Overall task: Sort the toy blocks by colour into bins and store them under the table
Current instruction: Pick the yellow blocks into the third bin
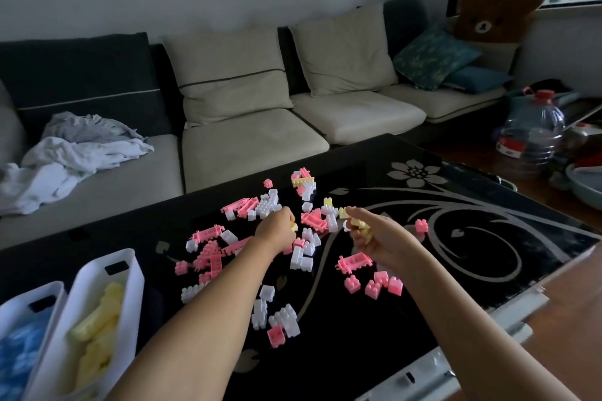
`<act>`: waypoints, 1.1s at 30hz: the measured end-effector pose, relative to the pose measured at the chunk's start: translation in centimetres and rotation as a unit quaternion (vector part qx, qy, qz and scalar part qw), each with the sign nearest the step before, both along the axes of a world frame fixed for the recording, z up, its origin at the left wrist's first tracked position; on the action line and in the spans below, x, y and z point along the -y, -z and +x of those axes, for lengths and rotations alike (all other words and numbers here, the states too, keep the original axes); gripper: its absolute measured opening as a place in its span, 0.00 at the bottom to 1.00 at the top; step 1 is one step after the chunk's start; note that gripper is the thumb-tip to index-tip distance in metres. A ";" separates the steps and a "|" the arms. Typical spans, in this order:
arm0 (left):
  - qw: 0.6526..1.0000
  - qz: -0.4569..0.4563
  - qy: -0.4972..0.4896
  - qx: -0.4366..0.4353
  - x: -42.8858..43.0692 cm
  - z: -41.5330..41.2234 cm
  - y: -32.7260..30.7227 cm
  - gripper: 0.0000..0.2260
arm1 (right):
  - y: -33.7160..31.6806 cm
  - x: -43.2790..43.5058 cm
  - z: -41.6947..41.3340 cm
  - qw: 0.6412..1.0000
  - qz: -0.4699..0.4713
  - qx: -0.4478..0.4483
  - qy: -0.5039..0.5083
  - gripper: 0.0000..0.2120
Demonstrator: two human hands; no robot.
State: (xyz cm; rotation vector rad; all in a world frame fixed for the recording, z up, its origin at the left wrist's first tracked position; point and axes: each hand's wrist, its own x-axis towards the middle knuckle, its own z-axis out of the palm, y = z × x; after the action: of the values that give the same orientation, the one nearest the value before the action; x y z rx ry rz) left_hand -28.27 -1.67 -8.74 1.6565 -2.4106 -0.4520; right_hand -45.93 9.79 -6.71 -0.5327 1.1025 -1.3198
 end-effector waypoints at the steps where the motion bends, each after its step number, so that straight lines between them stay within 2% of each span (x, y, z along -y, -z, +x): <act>1: 1.000 -0.009 -0.004 -0.019 -0.4 0.0 -0.4 0.12 | 0.1 -0.1 0.1 1.000 -0.002 -0.003 0.003 0.07; 4: 0.994 -0.036 -0.015 -0.100 -1.9 0.9 -2.3 0.03 | 0.3 -0.8 0.6 1.000 -0.003 -0.016 0.001 0.09; 5: 0.991 -0.041 -0.020 -0.122 -2.3 1.4 -3.0 0.08 | 0.4 -0.8 0.7 1.000 -0.004 -0.013 0.000 0.10; 7: 0.984 -0.039 -0.044 -0.169 -3.4 3.3 -4.4 0.04 | 0.4 -0.9 1.5 1.000 -0.004 0.008 -0.008 0.10; 10: 0.972 -0.041 -0.095 -0.211 -4.8 7.3 -6.2 0.11 | 0.7 -0.6 3.2 0.999 -0.009 0.038 -0.038 0.10; 14: 0.959 -0.074 -0.174 -0.211 -6.7 14.0 -7.1 0.12 | 1.3 0.1 7.4 0.995 0.014 0.064 -0.079 0.11; 17: 0.939 -0.106 -0.240 -0.221 -8.5 18.9 -6.4 0.12 | 1.0 0.9 11.9 0.984 0.039 0.142 -0.100 0.09; 21: 0.939 -0.110 -0.287 -0.153 -11.1 23.3 -4.8 0.13 | -0.7 2.2 18.1 0.974 0.046 0.167 -0.147 0.08; 27: 0.947 -0.065 -0.300 -0.097 -12.7 25.6 -2.4 0.13 | -3.6 4.1 27.9 0.972 0.049 0.073 -0.219 0.05; 28: 0.949 -0.059 -0.295 -0.096 -12.8 25.7 -2.3 0.13 | -3.9 4.3 29.2 0.974 0.037 0.038 -0.222 0.11; 30: 0.953 -0.044 -0.280 -0.104 -12.9 26.0 -2.0 0.12 | -4.1 4.4 30.6 0.955 -0.043 -0.110 -0.271 0.27; 31: 0.954 -0.039 -0.275 -0.113 -12.9 26.1 -1.9 0.13 | -4.4 4.2 30.8 0.950 -0.048 -0.158 -0.266 0.29; 33: 0.948 -0.032 -0.281 -0.144 -13.0 26.5 -1.6 0.13 | -4.4 5.1 31.5 0.937 -0.045 -0.222 -0.266 0.25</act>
State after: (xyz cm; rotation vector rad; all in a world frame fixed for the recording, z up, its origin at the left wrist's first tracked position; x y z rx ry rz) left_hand -1.77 11.29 -7.12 1.9776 -1.6343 -0.4681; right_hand -14.45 4.67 -2.29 -1.1509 1.1497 -0.7898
